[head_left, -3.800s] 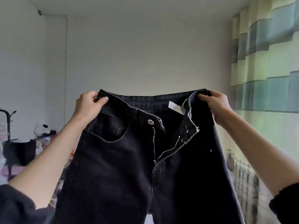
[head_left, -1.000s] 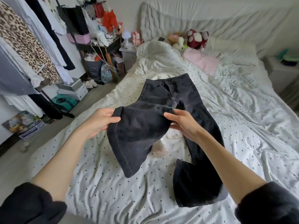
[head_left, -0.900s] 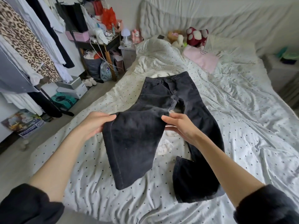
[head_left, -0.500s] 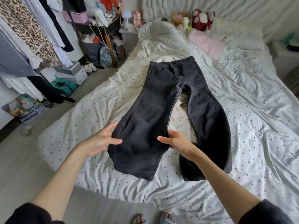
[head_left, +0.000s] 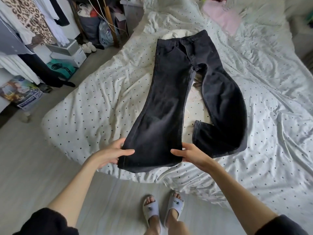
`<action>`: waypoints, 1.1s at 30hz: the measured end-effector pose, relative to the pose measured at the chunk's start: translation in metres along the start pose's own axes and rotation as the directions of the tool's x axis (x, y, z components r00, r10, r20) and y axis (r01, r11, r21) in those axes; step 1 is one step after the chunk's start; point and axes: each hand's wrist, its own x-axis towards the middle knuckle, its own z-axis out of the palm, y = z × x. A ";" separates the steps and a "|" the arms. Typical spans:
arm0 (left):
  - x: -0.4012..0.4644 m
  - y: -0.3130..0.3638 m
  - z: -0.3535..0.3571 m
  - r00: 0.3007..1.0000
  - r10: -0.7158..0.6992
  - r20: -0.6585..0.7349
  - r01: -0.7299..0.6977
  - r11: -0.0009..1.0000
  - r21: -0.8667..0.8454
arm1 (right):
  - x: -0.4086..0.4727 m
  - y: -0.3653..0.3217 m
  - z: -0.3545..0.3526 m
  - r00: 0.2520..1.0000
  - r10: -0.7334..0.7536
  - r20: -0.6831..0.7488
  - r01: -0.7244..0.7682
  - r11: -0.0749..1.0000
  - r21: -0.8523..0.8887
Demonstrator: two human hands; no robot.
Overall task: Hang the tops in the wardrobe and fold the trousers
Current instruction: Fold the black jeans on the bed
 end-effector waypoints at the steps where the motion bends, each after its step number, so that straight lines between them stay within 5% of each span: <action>1: 0.001 -0.007 0.002 1.000 -0.009 0.001 0.009 1.000 -0.004 | 0.000 0.004 0.001 1.000 0.014 0.007 -0.014 1.000 -0.008; 12: 0.024 -0.043 0.040 0.993 -0.048 -0.109 0.086 0.922 0.377 | -0.001 0.068 0.010 0.980 0.185 -0.071 -0.196 0.963 -0.187; 18: 0.065 -0.026 0.105 0.984 0.157 -0.080 -0.103 0.880 0.463 | 0.004 0.102 -0.041 0.883 0.188 -0.430 -0.212 0.977 -0.008; 23: 0.101 0.004 0.189 0.870 0.489 0.055 -0.390 0.617 0.683 | -0.005 0.128 -0.091 0.716 0.207 -0.667 0.000 0.955 0.297; 28: 0.149 0.040 0.278 0.782 0.601 0.164 -0.420 0.314 0.851 | -0.023 0.145 -0.127 0.729 0.120 -0.674 0.138 0.939 0.316; 33: 0.156 0.065 0.324 0.695 0.706 0.139 -0.390 0.206 0.898 | -0.042 0.145 -0.166 0.786 0.093 -0.611 0.156 0.926 0.342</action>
